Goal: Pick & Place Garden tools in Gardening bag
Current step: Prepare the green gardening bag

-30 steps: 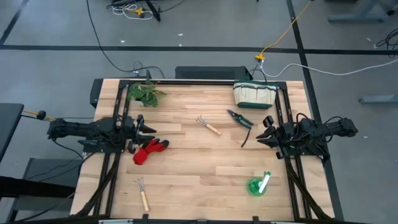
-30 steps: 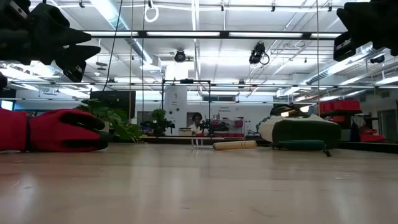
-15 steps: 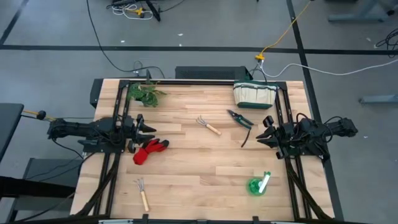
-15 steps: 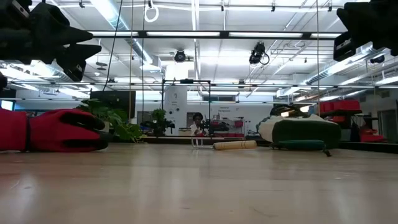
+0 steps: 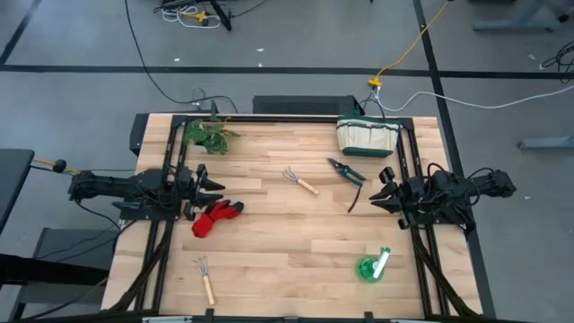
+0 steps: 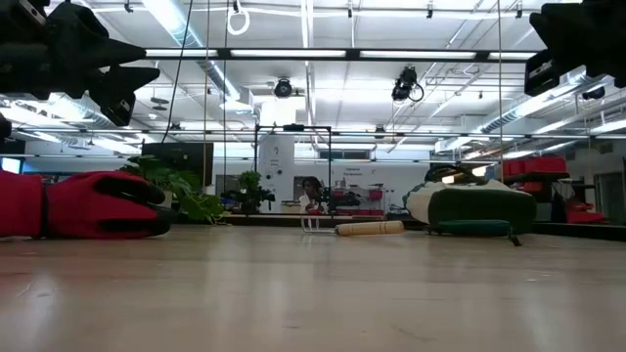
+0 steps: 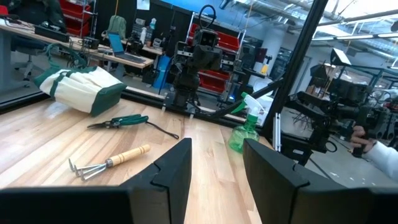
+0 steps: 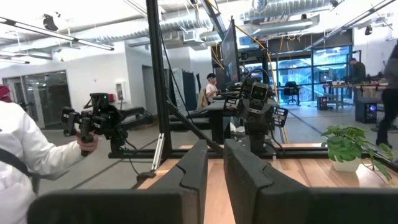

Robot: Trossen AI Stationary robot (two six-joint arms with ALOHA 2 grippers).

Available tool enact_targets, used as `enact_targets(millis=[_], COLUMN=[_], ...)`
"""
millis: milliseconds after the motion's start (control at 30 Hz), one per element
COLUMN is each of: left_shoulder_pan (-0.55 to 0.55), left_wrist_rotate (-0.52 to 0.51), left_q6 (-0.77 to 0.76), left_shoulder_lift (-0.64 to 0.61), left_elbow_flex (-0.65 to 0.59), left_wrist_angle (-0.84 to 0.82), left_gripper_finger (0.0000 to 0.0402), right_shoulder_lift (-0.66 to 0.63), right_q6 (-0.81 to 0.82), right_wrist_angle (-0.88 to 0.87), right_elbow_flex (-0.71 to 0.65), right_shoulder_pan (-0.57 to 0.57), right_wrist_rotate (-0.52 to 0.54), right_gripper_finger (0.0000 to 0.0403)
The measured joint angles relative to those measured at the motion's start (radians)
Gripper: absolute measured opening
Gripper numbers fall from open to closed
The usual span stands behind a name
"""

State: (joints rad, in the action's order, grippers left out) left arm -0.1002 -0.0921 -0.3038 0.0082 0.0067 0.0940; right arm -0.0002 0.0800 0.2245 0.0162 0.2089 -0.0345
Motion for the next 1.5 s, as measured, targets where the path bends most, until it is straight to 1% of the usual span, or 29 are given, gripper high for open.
enact_targets(millis=[100,200,300,433,500,533,600,733,800,833,967,1033,1067,1133,1200,1267,1367,1433,1500], left_shoulder_pan=[0.000,0.000,0.000,0.000,0.000,0.000,0.000,0.000,0.000,0.000,0.000,0.000,0.000,0.000,0.000,0.000,0.000,0.000,0.000], left_wrist_rotate=[0.000,0.000,-0.004,-0.038,-0.051,-0.053,-0.053,-0.053,-0.054,-0.056,-0.072,-0.075,-0.081,-0.095,-0.108,-0.121,-0.125,-0.125,-0.125], left_q6=[0.000,0.000,0.001,0.000,0.000,0.000,0.000,0.000,0.002,0.001,0.001,0.002,0.001,0.001,0.002,0.001,0.001,0.000,0.000], left_shoulder_lift=[0.000,0.000,0.000,0.000,0.000,0.000,0.000,0.000,0.000,0.000,0.000,0.000,0.000,0.000,0.000,0.000,0.000,0.000,0.000], left_elbow_flex=[0.000,0.000,0.000,0.000,0.000,0.000,0.000,0.000,0.000,0.000,0.000,0.000,0.000,0.000,0.000,0.000,0.000,0.000,0.000], left_wrist_angle=[0.000,0.000,0.000,0.000,0.000,0.000,0.000,0.000,0.000,0.000,0.000,0.000,0.000,0.000,0.000,-0.001,0.000,0.000,0.000], left_gripper_finger=[0.0151,0.0151,0.0151,0.0151,0.0151,0.0151,0.0151,0.0151,0.0151,0.0151,0.0151,0.0151,0.0151,0.0151,0.0151,0.0151,0.0151,0.0151,0.0151], right_shoulder_lift=[0.000,0.000,0.000,0.000,0.000,0.000,0.000,0.007,0.025,0.040,0.111,0.169,0.204,0.279,0.364,0.454,0.595,0.679,0.749], right_q6=[-0.026,-0.034,-0.035,-0.046,-0.080,-0.086,-0.080,-0.071,-0.080,-0.090,-0.106,-0.095,-0.099,-0.122,-0.151,-0.172,-0.146,-0.074,-0.011], right_wrist_angle=[0.029,0.103,0.198,0.298,0.310,0.312,0.315,0.391,0.442,0.437,0.310,0.262,0.244,0.233,0.222,0.156,-0.067,-0.243,-0.372], right_elbow_flex=[0.000,0.000,0.000,0.000,0.000,0.000,0.000,0.000,0.001,0.007,0.078,0.123,0.145,0.194,0.256,0.326,0.443,0.516,0.577], right_shoulder_pan=[0.000,0.000,0.000,0.000,0.000,0.000,0.000,-0.004,-0.011,-0.015,-0.042,-0.065,-0.078,-0.108,-0.144,-0.189,-0.281,-0.355,-0.426], right_wrist_rotate=[0.029,0.060,0.059,0.025,0.050,0.079,0.170,0.428,0.516,0.557,0.742,0.818,0.839,0.848,0.835,0.836,0.874,0.896,0.893], right_gripper_finger=[0.0055,0.0055,0.0055,0.0055,0.0055,0.0055,0.0055,0.0055,0.0055,0.0055,0.0055,0.0055,0.0055,0.0055,0.0055,0.0055,0.0055,0.0055,0.0055])
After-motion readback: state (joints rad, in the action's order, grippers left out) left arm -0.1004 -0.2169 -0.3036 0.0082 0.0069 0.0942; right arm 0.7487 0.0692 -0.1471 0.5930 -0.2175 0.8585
